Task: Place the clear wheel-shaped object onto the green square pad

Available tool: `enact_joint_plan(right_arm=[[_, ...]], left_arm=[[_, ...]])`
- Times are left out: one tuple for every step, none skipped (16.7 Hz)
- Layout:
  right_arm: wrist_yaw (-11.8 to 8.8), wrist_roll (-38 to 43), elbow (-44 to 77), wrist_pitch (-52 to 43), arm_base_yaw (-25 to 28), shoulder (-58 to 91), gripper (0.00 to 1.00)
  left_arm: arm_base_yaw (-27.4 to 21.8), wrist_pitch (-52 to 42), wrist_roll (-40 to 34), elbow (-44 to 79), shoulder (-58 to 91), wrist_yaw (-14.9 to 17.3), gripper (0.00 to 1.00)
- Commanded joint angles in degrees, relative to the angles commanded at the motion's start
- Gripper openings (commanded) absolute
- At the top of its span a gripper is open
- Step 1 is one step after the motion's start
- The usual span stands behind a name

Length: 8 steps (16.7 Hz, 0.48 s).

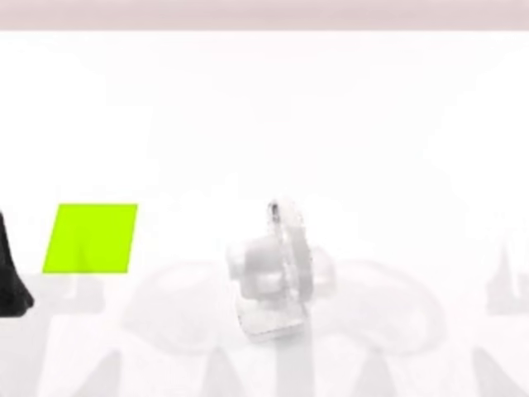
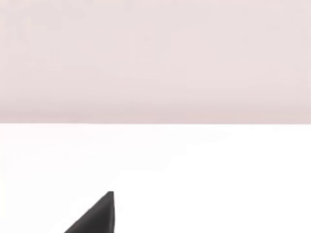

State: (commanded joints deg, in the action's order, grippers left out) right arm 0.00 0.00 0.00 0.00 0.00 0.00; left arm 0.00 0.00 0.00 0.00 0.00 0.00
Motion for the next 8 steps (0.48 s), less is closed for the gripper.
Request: enact_joint_plan(right_arm=[[0.0,0.0,0.0,0.0,0.0,0.0,1.0],[0.0,0.0,0.0,0.0,0.0,0.0,1.0],[0.0,0.0,0.0,0.0,0.0,0.0,1.0],[0.0,0.0,0.0,0.0,0.0,0.0,1.0],[0.0,0.0,0.0,0.0,0.0,0.0,1.0],[0.0,0.0,0.0,0.0,0.0,0.0,1.0],[0.0,0.0,0.0,0.0,0.0,0.0,1.0],[0.0,0.0,0.0,0.0,0.0,0.0,1.0]], left_arm=[[0.0,0.0,0.0,0.0,0.0,0.0,1.0],[0.0,0.0,0.0,0.0,0.0,0.0,1.0],[-0.32,-0.55,-0.31,0.54,0.57,0.02,1.0],[-0.95,-1.69,-0.95,1.66,1.75,0.04,1.0],[-1.86,-3.39,-1.9,3.36,3.53,0.06,1.0],[-2.99,-5.63,-3.15,5.65,5.92,0.06,1.0],[-4.32,-8.33,-4.67,8.53,8.9,0.05,1.0],[-5.83,-11.4,-6.46,12.0,12.47,0.03,1.0]])
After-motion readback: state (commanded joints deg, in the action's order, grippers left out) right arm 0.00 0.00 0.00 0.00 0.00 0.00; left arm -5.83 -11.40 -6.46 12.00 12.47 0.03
